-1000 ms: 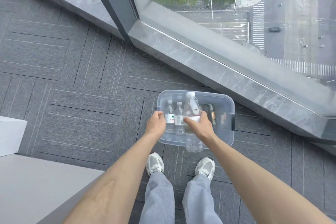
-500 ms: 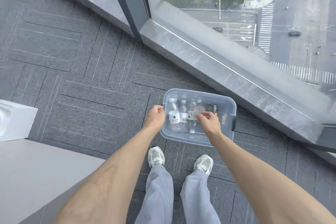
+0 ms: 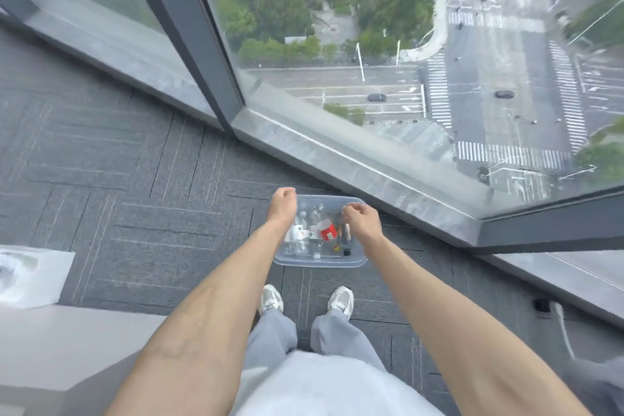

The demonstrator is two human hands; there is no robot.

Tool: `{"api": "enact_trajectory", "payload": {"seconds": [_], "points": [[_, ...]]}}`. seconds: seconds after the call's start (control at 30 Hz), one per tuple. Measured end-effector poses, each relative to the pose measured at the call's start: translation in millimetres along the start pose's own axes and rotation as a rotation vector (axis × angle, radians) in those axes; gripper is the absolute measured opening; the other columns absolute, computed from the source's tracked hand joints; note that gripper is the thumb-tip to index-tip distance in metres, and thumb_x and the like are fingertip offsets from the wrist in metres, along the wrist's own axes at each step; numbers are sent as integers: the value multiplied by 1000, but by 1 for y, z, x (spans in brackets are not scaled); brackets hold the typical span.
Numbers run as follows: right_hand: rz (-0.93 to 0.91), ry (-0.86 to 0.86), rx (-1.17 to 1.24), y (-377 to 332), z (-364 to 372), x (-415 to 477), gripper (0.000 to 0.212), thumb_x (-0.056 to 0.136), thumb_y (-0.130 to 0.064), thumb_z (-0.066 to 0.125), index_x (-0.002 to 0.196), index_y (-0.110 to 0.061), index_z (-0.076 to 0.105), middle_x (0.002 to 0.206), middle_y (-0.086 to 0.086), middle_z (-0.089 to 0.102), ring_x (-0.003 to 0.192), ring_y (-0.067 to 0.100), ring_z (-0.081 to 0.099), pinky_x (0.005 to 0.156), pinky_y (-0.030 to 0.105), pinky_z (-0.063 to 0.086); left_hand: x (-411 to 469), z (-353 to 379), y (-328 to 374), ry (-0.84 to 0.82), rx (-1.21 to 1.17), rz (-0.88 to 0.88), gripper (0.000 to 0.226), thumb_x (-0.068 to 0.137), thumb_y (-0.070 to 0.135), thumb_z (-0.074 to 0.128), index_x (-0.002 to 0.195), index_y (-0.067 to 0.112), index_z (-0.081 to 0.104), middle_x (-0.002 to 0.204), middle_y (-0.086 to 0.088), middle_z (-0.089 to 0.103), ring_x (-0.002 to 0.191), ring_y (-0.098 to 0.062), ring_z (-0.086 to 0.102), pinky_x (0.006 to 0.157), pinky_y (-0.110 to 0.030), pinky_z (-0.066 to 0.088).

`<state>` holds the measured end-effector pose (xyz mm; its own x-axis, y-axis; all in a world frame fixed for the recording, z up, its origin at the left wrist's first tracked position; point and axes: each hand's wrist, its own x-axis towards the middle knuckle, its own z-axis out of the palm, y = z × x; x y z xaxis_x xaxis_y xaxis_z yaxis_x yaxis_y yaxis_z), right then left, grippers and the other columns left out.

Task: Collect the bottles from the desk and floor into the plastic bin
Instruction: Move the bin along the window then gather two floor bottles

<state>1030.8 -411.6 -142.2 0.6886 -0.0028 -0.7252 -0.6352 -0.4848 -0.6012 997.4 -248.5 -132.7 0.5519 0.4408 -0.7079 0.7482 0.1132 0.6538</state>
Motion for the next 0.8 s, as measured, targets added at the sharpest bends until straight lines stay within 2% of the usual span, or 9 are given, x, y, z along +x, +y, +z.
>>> {"api": "enact_trajectory", "payload": {"seconds": [0.13,0.3,0.4,0.47,0.57,0.63,0.7,0.73,0.8], "points": [[-45,90,139,2,-35,-43,20,89,-16,58,104,-15,70,92,1,71,89,22,67,78,38,54,-40,12,15,-78,30,58,25,97,24,38,113,18,56,118,-2,61,103,-21,53,101,-42,45],[-54,218,329,27,-72,-92,12,89,-17,59,91,-25,67,102,3,73,100,21,68,94,43,55,-67,37,12,-214,139,119,17,97,24,42,102,18,57,118,-9,65,103,-24,56,97,-42,45],[-50,346,433,41,-87,-127,10,92,-13,59,95,-20,65,102,5,72,97,21,68,82,38,54,-76,52,14,-333,241,147,18,96,25,42,88,18,56,115,-8,64,104,-27,57,91,-42,48],[-47,445,523,55,-95,-151,11,93,-11,57,94,-19,65,98,6,69,90,17,65,70,32,51,-86,64,15,-404,320,186,21,96,24,41,81,19,55,120,-12,63,106,-31,58,96,-46,50],[-50,597,650,86,-100,-185,13,94,-12,57,94,-22,65,100,4,69,90,15,64,78,32,50,-109,84,12,-536,443,254,20,97,22,40,83,18,54,115,-14,62,95,-29,58,89,-40,48],[-30,691,738,115,-100,-211,14,94,-14,58,105,-20,64,98,1,68,91,15,64,81,34,51,-133,102,2,-631,542,301,22,98,22,39,83,16,54,105,-15,60,78,-23,54,76,-36,43],[19,797,814,149,-98,-241,17,93,-15,59,108,-19,64,96,0,67,90,15,64,86,36,52,-163,122,-18,-738,627,356,27,98,20,37,76,19,51,89,-10,58,70,-20,49,75,-35,40],[45,852,853,167,-97,-258,19,92,-16,59,110,-17,65,98,1,67,90,15,64,88,37,52,-182,131,-30,-801,670,394,29,98,20,37,72,22,48,83,-6,56,72,-20,49,76,-35,40],[90,957,935,204,-95,-292,23,92,-16,60,114,-14,66,98,2,68,92,16,65,90,39,52,-225,149,-56,-917,749,442,23,98,21,38,79,22,52,90,-4,58,85,-22,50,70,-32,41]]}}
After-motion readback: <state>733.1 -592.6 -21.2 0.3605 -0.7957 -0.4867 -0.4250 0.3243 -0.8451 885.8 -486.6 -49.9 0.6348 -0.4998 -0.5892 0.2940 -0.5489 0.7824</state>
